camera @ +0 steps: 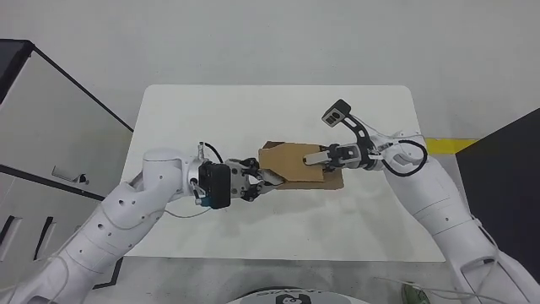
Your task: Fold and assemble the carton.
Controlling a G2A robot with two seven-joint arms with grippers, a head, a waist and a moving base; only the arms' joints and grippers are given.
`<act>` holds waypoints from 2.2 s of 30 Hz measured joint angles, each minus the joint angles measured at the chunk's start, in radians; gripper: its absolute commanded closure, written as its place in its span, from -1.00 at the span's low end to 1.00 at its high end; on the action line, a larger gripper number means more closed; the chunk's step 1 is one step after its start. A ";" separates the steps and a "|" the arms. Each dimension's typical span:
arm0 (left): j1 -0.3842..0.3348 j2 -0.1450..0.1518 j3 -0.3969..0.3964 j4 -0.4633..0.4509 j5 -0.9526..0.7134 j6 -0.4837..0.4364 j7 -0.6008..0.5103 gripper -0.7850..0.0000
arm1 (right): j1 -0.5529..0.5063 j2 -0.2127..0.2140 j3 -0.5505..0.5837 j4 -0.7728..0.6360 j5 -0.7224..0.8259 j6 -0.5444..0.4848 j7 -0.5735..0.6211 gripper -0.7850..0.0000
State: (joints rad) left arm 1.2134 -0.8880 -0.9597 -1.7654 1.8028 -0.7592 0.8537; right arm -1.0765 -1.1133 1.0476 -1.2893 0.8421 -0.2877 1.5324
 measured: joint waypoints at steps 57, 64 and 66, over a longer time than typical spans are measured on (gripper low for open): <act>0.057 0.022 -0.116 -0.037 -0.033 0.086 -0.024 1.00 | -0.020 0.050 -0.016 -0.007 0.082 0.004 0.003 1.00; 0.079 0.026 -0.156 -0.048 -0.029 0.140 -0.048 1.00 | -0.019 0.061 -0.027 -0.017 0.106 0.004 0.003 1.00; 0.086 0.027 -0.159 -0.054 -0.022 0.153 -0.055 1.00 | -0.017 0.064 -0.036 -0.023 0.121 0.004 0.003 1.00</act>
State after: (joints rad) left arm 1.2997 -0.8613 -1.1189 -1.8198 1.7809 -0.6064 0.7982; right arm -1.0933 -1.0493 1.0112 -1.3118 0.9630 -0.2842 1.5359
